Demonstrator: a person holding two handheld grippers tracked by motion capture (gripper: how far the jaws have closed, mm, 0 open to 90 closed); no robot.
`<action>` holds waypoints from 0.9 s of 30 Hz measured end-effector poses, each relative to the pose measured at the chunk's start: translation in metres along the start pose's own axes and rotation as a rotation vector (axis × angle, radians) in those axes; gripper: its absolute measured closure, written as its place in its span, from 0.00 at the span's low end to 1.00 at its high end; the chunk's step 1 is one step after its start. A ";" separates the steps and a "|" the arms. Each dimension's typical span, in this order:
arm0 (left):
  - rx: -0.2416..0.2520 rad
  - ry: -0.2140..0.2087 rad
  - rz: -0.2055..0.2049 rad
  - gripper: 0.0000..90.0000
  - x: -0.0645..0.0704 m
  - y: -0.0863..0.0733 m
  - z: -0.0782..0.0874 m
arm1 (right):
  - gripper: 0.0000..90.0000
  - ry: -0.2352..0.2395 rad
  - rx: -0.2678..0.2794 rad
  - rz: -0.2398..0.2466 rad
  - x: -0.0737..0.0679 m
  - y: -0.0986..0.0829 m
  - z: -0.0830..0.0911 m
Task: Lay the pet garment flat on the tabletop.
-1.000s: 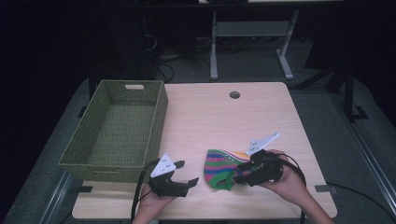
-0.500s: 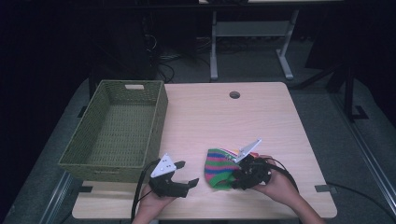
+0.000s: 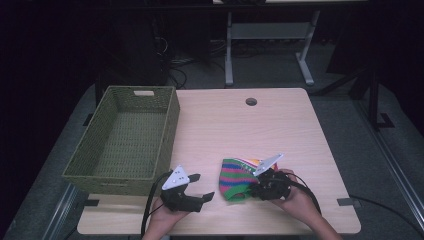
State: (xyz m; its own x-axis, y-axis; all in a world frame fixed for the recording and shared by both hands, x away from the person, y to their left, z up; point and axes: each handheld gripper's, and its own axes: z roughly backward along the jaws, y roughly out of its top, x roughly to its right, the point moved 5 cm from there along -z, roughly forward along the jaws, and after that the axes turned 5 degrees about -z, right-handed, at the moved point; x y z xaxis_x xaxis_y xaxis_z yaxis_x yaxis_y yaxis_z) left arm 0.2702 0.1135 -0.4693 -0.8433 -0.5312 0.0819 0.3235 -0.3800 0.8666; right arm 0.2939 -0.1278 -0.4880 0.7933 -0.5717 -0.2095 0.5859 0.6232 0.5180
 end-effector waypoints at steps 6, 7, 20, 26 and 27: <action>0.000 -0.018 0.013 0.25 0.001 0.000 -0.002 | 0.90 0.003 0.015 -0.001 0.003 -0.001 0.000; 0.006 -0.022 0.021 0.26 0.002 0.000 -0.001 | 0.90 0.003 0.018 0.000 0.003 -0.001 0.000; 0.010 -0.053 0.031 0.33 0.005 0.002 -0.002 | 0.91 0.055 0.028 -0.009 0.000 -0.002 0.008; -0.005 -0.069 0.009 0.35 0.008 0.001 -0.005 | 0.92 0.089 0.068 -0.015 -0.006 0.001 0.023; -0.003 -0.069 0.006 0.36 0.009 0.001 -0.006 | 0.92 0.089 0.074 -0.005 -0.006 0.001 0.026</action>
State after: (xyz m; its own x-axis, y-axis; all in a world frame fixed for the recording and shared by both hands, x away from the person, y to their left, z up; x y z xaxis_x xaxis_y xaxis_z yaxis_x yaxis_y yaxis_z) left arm 0.2656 0.1039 -0.4703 -0.8689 -0.4800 0.1209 0.3298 -0.3792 0.8646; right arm 0.2857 -0.1376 -0.4651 0.8040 -0.5231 -0.2828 0.5784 0.5776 0.5760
